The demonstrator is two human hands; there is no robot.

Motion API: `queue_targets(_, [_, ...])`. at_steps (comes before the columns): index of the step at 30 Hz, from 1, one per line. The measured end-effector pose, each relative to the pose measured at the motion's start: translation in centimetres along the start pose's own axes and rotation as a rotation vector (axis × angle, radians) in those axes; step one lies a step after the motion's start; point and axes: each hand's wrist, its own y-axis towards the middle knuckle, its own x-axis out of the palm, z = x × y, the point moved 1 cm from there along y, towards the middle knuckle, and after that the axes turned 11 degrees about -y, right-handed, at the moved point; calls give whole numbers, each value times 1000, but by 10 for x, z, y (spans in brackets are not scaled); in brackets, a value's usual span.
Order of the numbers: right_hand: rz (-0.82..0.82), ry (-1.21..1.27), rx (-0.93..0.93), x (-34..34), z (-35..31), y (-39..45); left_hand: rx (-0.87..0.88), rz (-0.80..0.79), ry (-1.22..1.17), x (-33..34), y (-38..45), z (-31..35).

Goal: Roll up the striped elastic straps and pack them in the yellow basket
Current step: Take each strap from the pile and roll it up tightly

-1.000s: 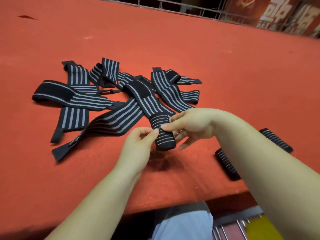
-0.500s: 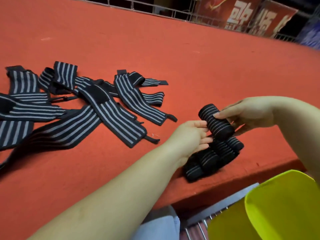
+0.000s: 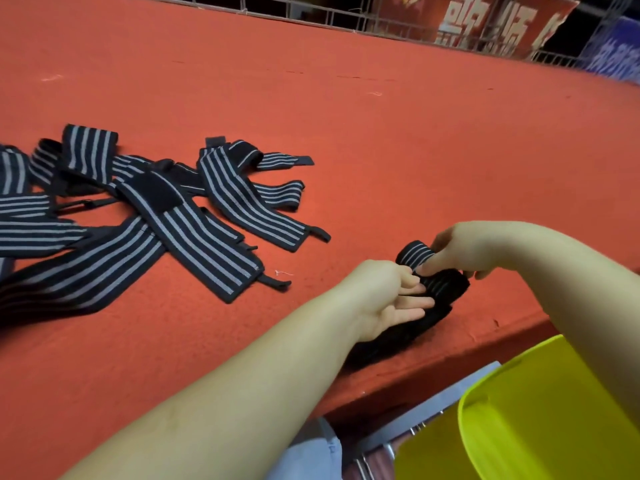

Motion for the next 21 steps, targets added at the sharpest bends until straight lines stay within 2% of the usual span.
queue_targets(6, [-6,0,5,-3,3,-3,-6,58,-40,-6,1,8])
queue_targets(11, [200,44,-42,-22,-7,-14,105,144,-58,-24,-6,28])
queue_targets(14, [273,47,-115,-28,-34,-20,184,207,-71,-42,-14,42])
queue_targets(21, [203,64,-378,-18,-144,-22,300,383,-36,-107,-52,70])
